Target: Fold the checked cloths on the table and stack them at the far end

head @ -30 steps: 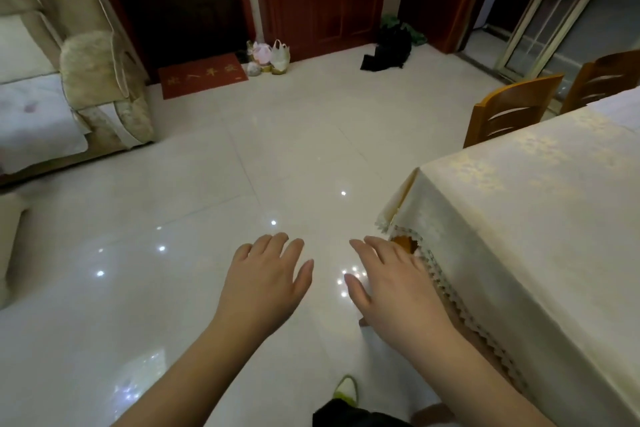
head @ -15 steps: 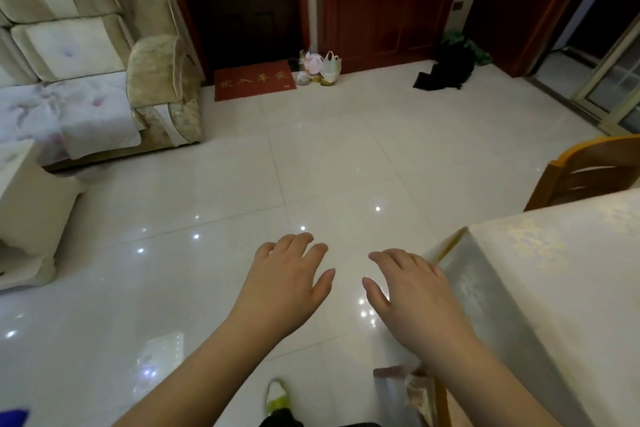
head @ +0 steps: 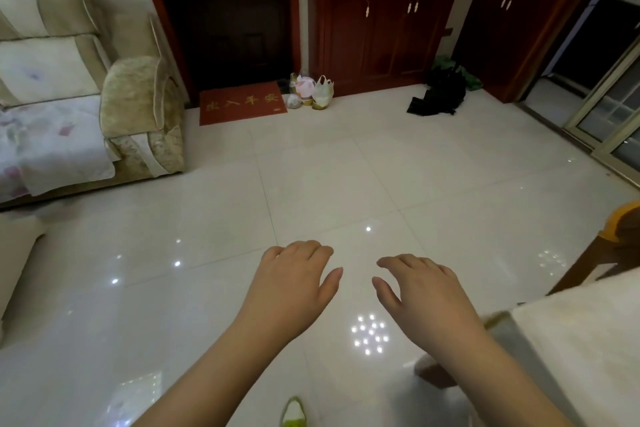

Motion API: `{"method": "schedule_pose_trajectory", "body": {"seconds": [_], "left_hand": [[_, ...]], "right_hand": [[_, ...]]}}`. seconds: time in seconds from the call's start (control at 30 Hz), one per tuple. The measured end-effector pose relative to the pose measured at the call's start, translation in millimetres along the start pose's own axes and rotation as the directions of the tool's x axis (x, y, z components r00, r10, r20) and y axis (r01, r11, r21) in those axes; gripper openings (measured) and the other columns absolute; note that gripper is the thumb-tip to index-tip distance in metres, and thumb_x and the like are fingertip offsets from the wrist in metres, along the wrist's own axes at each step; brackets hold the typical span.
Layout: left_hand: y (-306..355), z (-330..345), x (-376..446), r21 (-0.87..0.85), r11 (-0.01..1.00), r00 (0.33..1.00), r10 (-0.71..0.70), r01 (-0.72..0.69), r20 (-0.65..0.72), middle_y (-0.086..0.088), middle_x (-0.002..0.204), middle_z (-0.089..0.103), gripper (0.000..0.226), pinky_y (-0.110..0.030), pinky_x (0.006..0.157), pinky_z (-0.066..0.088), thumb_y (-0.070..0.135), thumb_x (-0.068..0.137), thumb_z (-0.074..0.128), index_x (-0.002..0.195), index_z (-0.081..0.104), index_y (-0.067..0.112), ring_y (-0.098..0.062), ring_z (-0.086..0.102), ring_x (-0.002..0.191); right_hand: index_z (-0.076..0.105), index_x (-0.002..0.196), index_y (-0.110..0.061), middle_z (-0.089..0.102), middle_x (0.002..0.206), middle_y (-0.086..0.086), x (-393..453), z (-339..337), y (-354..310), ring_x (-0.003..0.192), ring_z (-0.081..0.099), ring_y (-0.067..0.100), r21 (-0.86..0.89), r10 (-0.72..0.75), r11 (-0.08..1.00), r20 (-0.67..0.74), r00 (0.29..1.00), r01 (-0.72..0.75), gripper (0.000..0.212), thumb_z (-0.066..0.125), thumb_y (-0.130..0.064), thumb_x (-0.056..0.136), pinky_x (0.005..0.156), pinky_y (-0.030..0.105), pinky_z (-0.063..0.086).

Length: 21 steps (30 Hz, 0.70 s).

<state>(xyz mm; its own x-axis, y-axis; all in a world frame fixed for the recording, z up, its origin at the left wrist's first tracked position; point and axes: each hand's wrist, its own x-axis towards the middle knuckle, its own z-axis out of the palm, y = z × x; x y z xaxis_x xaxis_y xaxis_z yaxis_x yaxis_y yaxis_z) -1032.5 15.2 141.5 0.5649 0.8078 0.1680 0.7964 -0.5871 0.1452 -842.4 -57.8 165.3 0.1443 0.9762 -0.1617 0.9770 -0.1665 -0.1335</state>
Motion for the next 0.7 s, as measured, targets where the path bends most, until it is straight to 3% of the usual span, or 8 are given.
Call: {"method": "schedule_pose_trajectory", "body": {"seconds": [0.27,0.57,0.63,0.7], "left_hand": [[-50,11,113,0.011,0.992,0.989,0.128,-0.129,0.072,0.009,0.099,0.071,0.045,-0.034,0.073,0.053,0.048,0.091,0.034,0.106,0.07,0.026,-0.013,0.068,0.086],[0,53,254,-0.051,0.949,0.924,0.316,-0.313,0.215,0.01,0.126,0.062,0.067,-0.035,0.096,0.04,0.058,0.09,0.011,0.132,0.055,0.03,-0.013,0.06,0.111],[18,61,288,-0.049,0.938,0.908,0.344,-0.343,0.237,0.011,0.129,0.059,0.067,-0.034,0.098,0.037,0.058,0.091,0.008,0.136,0.05,0.031,-0.013,0.06,0.11],[36,67,323,-0.06,0.93,0.898,0.366,-0.363,0.246,0.012,0.132,0.057,0.055,-0.034,0.102,0.034,0.055,0.098,0.018,0.138,0.046,0.032,-0.011,0.057,0.114]], "right_hand": [[0.046,0.138,-0.035,0.053,0.136,-0.016,88,-19,11,0.122,0.05,0.01,0.078,0.162,0.984,-0.046,0.986,-0.158,0.047,0.026,-0.054,0.1,0.102,0.028,0.033],[0.045,0.14,-0.033,0.052,0.138,-0.014,161,-29,100,0.124,0.05,0.011,0.098,0.318,0.946,-0.094,0.944,-0.309,0.047,0.026,-0.051,0.101,0.103,0.029,0.034],[0.055,0.133,-0.029,0.06,0.129,-0.009,180,-28,124,0.116,0.056,0.015,0.072,0.359,0.933,-0.147,0.921,-0.352,0.047,0.028,-0.049,0.1,0.098,0.033,0.039],[0.067,0.117,-0.023,0.069,0.111,-0.003,197,-30,147,0.1,0.065,0.02,0.058,0.388,0.921,-0.246,0.888,-0.386,0.048,0.031,-0.047,0.096,0.086,0.037,0.048]]}}
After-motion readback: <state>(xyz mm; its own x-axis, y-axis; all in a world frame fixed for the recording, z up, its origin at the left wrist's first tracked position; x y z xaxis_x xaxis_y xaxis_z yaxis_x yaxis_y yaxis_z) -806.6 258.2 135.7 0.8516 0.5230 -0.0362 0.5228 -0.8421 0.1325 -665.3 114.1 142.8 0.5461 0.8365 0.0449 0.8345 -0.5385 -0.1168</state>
